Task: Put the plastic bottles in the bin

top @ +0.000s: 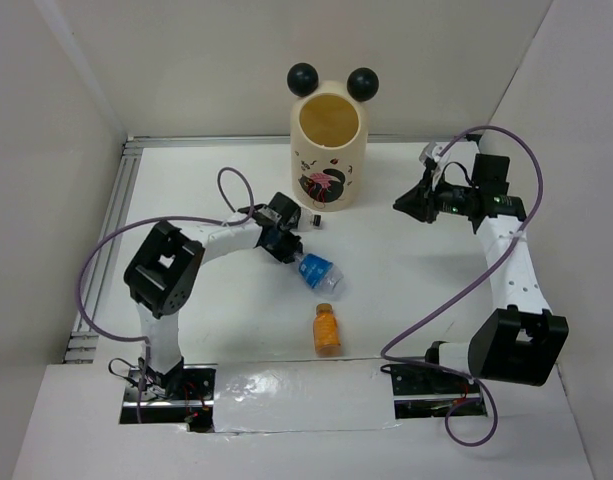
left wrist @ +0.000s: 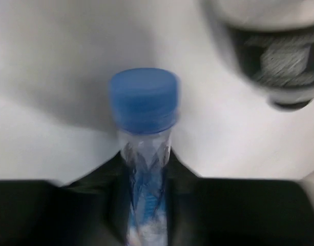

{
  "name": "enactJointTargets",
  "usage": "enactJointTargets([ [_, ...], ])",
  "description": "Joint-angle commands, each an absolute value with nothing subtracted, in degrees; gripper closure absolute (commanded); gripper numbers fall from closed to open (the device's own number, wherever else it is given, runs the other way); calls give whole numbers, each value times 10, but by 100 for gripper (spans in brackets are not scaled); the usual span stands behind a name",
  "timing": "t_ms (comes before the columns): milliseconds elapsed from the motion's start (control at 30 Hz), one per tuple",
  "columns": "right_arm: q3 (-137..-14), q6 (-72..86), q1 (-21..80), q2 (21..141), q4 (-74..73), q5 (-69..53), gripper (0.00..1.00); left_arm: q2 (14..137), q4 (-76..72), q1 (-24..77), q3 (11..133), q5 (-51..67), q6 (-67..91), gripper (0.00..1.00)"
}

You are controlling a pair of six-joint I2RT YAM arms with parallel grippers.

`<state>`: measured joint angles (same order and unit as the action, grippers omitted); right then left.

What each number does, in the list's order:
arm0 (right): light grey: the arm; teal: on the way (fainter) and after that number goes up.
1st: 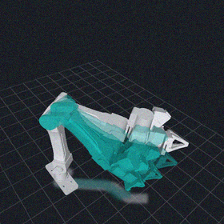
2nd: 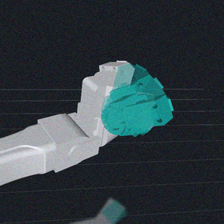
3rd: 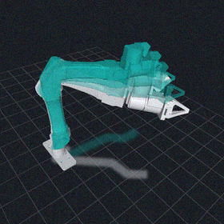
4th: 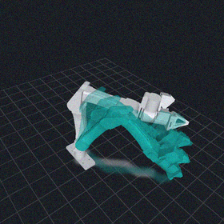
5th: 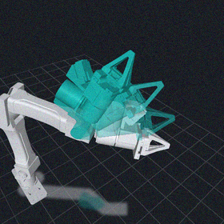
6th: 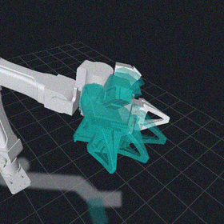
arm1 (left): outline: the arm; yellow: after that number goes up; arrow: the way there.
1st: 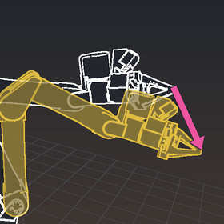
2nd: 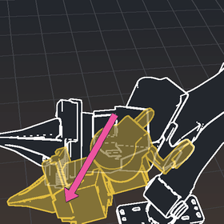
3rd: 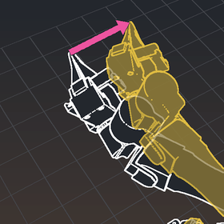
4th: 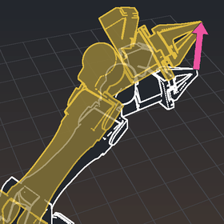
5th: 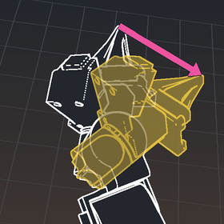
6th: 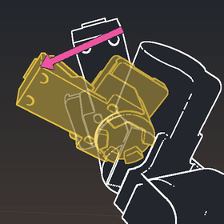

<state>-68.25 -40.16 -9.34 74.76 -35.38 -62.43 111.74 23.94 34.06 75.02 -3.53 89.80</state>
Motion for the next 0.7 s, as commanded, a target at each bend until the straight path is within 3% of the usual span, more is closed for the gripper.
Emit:
enactJointTargets([
  [0,-671,-410,-100,725,-373,-652,77,1074,271,363,691,-26,861,76],
  [33,-671,-423,-100,730,-379,-652,77,1040,271,368,671,-26,844,93],
  [67,-671,-432,-100,730,-387,-652,77,1020,271,368,663,-26,832,98],
  [133,-665,-488,-100,736,-430,-652,61,971,271,391,663,-69,801,100],
  [167,-658,-508,-100,736,-445,-647,43,920,264,397,663,-88,768,100],
  [200,-651,-528,-100,736,-476,-647,0,895,258,402,663,-104,748,100],
  [333,-606,-586,-100,742,-497,-647,0,815,202,408,728,-205,655,100],
  [500,-591,-634,-87,781,-565,-648,1,829,110,392,855,-248,569,100],
  [567,-583,-634,-82,788,-565,-640,18,853,59,392,884,-272,520,100],
  [600,-574,-634,-77,788,-565,-628,70,865,32,392,913,-272,499,100],
  [633,-569,-628,-70,783,-547,-621,99,878,-24,392,931,-282,479,100],
  [667,-558,-619,-69,775,-547,-621,100,913,-43,392,951,-306,446,100],
])
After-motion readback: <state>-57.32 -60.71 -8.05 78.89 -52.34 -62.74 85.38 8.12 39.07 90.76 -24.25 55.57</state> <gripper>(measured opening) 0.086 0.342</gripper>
